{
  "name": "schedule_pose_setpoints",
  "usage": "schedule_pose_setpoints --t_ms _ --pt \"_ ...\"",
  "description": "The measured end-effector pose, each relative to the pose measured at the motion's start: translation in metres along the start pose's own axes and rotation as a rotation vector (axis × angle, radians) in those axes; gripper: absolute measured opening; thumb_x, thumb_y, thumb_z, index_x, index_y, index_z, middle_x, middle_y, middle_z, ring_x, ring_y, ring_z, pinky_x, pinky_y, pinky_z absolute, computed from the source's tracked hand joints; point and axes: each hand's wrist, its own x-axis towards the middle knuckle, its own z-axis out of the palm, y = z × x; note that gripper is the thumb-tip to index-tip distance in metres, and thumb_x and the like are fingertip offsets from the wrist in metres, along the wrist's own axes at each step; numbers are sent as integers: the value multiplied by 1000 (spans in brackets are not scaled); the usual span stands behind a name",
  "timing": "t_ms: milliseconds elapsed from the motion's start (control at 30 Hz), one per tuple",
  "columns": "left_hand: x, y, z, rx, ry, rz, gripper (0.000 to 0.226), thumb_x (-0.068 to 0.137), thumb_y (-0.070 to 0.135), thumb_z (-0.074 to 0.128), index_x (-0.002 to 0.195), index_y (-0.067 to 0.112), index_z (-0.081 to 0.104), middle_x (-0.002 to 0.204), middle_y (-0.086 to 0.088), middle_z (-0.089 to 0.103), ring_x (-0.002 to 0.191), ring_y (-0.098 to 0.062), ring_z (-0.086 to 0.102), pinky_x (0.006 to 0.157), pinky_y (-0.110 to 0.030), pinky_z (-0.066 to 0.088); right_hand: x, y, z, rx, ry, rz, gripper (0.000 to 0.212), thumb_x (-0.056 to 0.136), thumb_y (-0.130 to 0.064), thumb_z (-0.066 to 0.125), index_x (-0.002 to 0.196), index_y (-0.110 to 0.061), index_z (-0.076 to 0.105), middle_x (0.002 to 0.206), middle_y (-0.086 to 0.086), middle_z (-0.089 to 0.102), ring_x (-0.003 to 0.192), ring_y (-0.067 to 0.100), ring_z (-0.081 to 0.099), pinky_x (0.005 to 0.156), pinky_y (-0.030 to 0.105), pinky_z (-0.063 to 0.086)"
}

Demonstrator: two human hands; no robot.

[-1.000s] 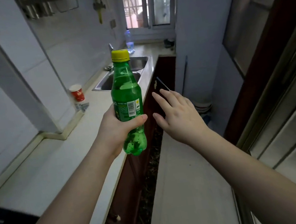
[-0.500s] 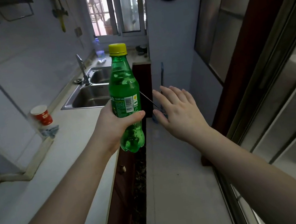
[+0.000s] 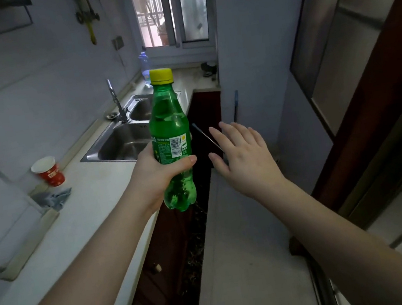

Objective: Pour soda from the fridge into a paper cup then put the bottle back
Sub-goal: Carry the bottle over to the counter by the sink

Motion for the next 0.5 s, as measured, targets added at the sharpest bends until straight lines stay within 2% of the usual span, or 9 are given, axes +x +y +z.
schedule_pose_setpoints --t_ms 267,500 --pt "64 -8 28 31 34 -16 48 68 7 83 112 15 65 103 -4 73 99 -19 70 84 -32 53 57 49 31 55 -3 -41 60 92 -48 32 142 -18 43 145 7 45 135 29 38 112 49 26" --pt "115 -26 8 7 111 -47 54 65 11 84 114 12 63 103 -5 73 97 -18 70 81 -32 54 115 50 70 83 -27 -110 60 92 -48 31 142 -17 44 144 8 46 135 29 39 111 49 26"
